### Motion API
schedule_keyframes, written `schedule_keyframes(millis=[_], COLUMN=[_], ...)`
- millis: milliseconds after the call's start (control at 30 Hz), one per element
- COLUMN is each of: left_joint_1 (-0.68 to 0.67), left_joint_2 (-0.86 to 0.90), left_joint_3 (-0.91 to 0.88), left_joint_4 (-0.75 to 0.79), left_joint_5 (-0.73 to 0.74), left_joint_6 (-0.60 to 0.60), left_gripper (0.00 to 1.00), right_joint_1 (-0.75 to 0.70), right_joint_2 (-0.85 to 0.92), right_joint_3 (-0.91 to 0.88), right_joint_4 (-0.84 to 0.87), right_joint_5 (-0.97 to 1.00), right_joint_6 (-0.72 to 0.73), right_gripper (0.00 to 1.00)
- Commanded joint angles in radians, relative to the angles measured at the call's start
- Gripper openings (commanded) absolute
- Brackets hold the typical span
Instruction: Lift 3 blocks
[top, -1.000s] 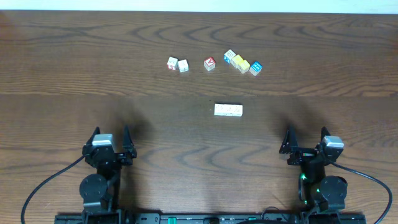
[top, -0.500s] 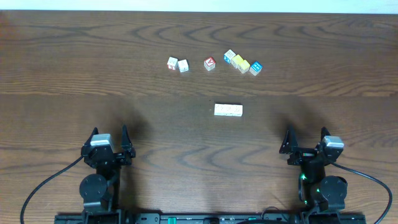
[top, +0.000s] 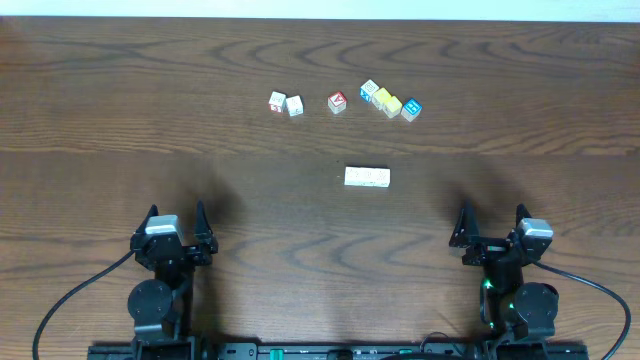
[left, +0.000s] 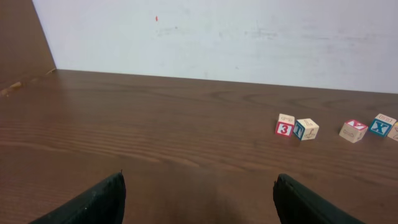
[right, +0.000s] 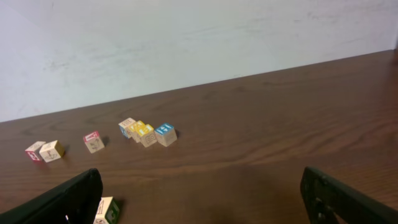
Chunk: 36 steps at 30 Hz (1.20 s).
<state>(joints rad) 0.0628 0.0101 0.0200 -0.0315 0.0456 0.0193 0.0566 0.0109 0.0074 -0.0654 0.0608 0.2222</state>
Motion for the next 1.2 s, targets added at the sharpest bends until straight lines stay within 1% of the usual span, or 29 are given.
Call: schedule_keyframes(millis=[0,667,767,1033,1167], left_joint_1=[0.003,0.003,0.003,0.003,0.003], left_joint_2=[-0.006,-0.006,-0.006,-0.006,-0.006], left_joint_3=[-0.016,-0.016,-0.016,-0.016,-0.016], left_joint_4=[-0.041,-0.041,-0.041,-0.041,-0.041], left_joint_5=[-0.038,-0.038,-0.038,-0.038,-0.038], left_joint_6=[-0.002,-0.002,-0.002,-0.002,-0.002], left_gripper=[0.77,0.77,0.76,0.76,0.76], right_joint_1=[-0.005,-0.005,-0.005,-0.005,-0.005], right_joint_2=[-0.006,-0.006,-0.005,-0.005,-0.005], right_joint_3=[-0.002,-0.002,-0.002,-0.002,-0.002], right_joint_4=[-0.003,-0.003,-0.002,-0.008,-0.01], right_joint_5=[0.01,0.015,0.018,-0.002,-0.016], right_joint_6=[-0.014,-0.019,-0.051,-0.256,-0.268], right_gripper=[0.99,0.99,0.99,0.99,0.99])
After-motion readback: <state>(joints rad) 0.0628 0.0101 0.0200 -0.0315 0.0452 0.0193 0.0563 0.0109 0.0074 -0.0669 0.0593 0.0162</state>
